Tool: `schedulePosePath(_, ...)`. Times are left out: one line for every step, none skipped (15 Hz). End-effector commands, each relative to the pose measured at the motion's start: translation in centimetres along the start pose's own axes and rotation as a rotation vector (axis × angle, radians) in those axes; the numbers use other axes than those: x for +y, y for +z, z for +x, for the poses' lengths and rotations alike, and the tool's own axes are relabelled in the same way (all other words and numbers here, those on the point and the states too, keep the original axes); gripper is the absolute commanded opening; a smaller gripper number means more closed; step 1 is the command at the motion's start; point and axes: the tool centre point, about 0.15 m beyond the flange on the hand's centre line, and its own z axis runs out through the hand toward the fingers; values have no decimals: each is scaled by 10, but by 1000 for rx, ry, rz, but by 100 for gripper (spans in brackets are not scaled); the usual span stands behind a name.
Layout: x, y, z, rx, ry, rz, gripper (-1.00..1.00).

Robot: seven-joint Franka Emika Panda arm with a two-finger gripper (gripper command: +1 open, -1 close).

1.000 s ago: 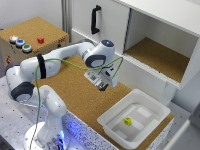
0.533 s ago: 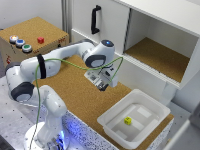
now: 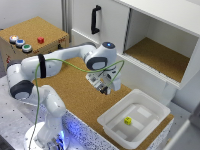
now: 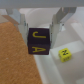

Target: Put the purple block inside the box

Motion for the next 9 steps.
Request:
schedulePosePath(54, 33, 66, -118, 28, 47, -100)
schedulePosePath(55, 40, 75, -119, 19, 38, -100)
schedulePosePath(57, 48, 83, -131, 16, 48, -100)
schedulePosePath(57, 55, 89, -143, 9, 50, -100)
schedulePosePath(58, 69, 99, -154, 5, 52, -100)
schedulePosePath(60, 80, 106, -163, 8, 44, -100)
schedulePosePath(61, 89, 111, -163, 10, 45, -100)
schedulePosePath(65, 99, 116, -163, 22, 46, -100)
schedulePosePath(66, 108, 120, -152, 25, 48, -100)
